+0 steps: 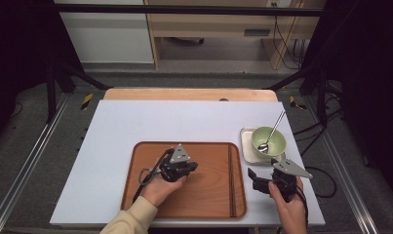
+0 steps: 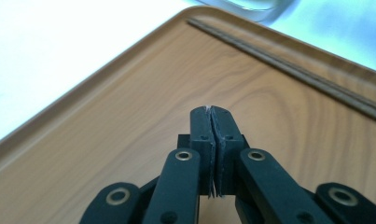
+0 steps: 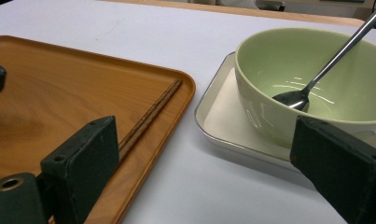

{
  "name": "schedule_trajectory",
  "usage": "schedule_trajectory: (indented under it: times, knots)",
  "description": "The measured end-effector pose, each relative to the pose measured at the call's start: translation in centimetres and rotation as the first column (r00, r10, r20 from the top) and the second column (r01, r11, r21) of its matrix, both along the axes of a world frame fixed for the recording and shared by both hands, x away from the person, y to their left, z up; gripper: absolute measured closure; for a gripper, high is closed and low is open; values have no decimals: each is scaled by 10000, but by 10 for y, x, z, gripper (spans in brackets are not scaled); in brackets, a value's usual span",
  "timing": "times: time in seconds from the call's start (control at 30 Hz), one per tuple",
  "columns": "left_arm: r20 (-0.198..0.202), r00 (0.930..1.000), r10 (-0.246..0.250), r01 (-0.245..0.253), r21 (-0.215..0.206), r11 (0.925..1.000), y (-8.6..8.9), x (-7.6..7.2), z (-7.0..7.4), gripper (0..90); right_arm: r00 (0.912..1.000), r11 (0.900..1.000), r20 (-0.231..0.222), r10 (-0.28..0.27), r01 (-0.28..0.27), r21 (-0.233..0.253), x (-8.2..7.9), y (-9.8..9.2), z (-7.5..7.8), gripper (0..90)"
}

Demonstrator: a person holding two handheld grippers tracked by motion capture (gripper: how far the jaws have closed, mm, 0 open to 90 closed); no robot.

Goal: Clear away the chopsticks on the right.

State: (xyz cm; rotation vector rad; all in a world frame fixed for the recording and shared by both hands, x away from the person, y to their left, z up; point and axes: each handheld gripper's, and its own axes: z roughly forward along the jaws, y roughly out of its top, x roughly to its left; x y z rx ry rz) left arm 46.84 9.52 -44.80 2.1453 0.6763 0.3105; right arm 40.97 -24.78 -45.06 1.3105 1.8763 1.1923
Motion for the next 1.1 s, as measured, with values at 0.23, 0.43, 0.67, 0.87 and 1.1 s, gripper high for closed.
schedule_trajectory:
  times: [0.23, 0.43, 0.67, 0.87, 1.1]
  knots:
    - [472, 9978, 463, -456, -156, 9988, 25, -6, 1, 784, 10000, 10000, -2, 11, -11, -33, 0, 1, 0, 84]
    - [1577, 9798, 1230, -1216, -186, 9924, 51, -18, 2, 610, 10000, 9999, -4, 94, -94, -63, 0, 4, 0, 83]
    - [1710, 9634, 2065, -1933, -907, 9769, 76, -22, -2, 288, 9996, 9998, 262, 72, -77, 201, -2, 4, 3, 85]
    - [1937, 9326, 3045, -2794, -1464, 9489, 103, -28, 4, 103, 9983, 9999, 589, 22, -31, 142, -5, 3, 8, 101]
    - [2451, 8815, 4035, -3648, -1889, 9117, 134, -35, 5, 62, 9982, 9999, 585, -102, 108, -87, -5, 1, 7, 92]
